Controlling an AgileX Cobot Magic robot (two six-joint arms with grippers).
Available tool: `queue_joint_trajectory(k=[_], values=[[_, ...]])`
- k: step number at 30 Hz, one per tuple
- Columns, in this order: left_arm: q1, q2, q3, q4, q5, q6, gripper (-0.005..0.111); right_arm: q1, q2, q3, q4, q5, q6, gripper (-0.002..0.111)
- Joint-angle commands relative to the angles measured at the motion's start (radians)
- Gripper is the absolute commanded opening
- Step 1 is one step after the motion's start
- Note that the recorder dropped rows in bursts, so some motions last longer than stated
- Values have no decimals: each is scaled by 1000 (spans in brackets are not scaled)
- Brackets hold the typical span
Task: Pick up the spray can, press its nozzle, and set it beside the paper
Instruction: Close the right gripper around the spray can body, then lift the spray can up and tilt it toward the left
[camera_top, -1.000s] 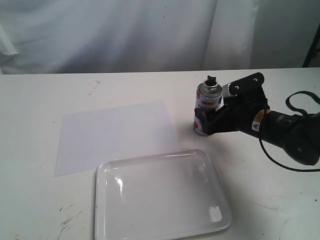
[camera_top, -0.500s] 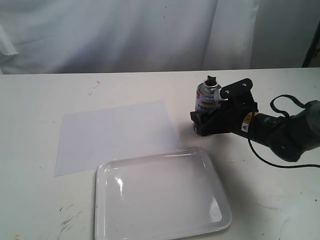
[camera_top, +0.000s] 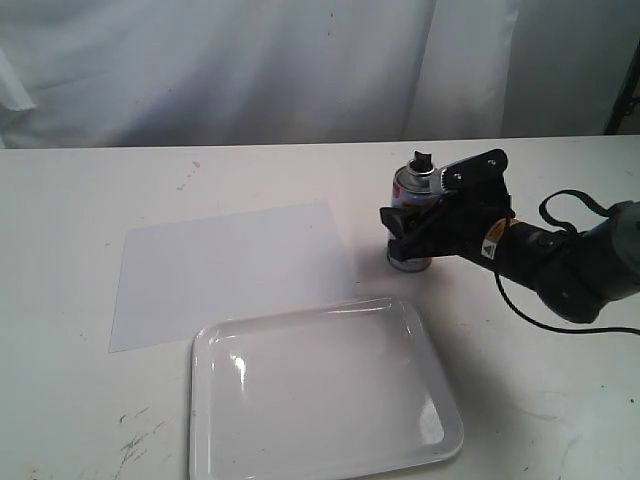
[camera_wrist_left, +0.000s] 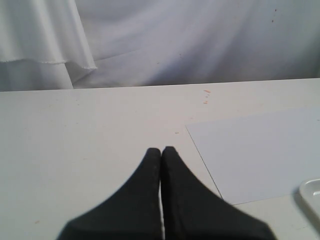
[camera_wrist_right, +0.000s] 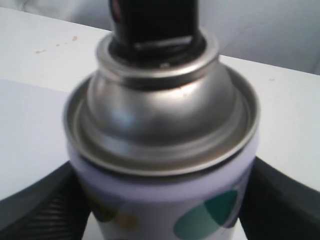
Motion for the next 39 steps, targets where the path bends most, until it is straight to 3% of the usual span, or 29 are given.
queue_joint_trajectory(k=[1,7,15,20,26,32,39], values=[[0,-5,5,-4,-7,5,0,1,4,-7,-5,-28,5,60],[0,-5,5,-4,-7,5,0,1,32,-14,0,-29,24,43],[0,-5,5,-4,-7,1,0,3,-36,-14,-34,-20,54,0],[0,-5,5,-4,-7,1,0,29,-159,-23,-38,68,47,0],[0,-5,5,-4,-7,5,0,128,-270,-109,-63,357,22,0],[0,-5,5,-4,-7,5,0,242,-262,-272,-56,679,20,0],[0,-5,5,-4,-7,2,0,311,-210,-408,-56,875,18,0]])
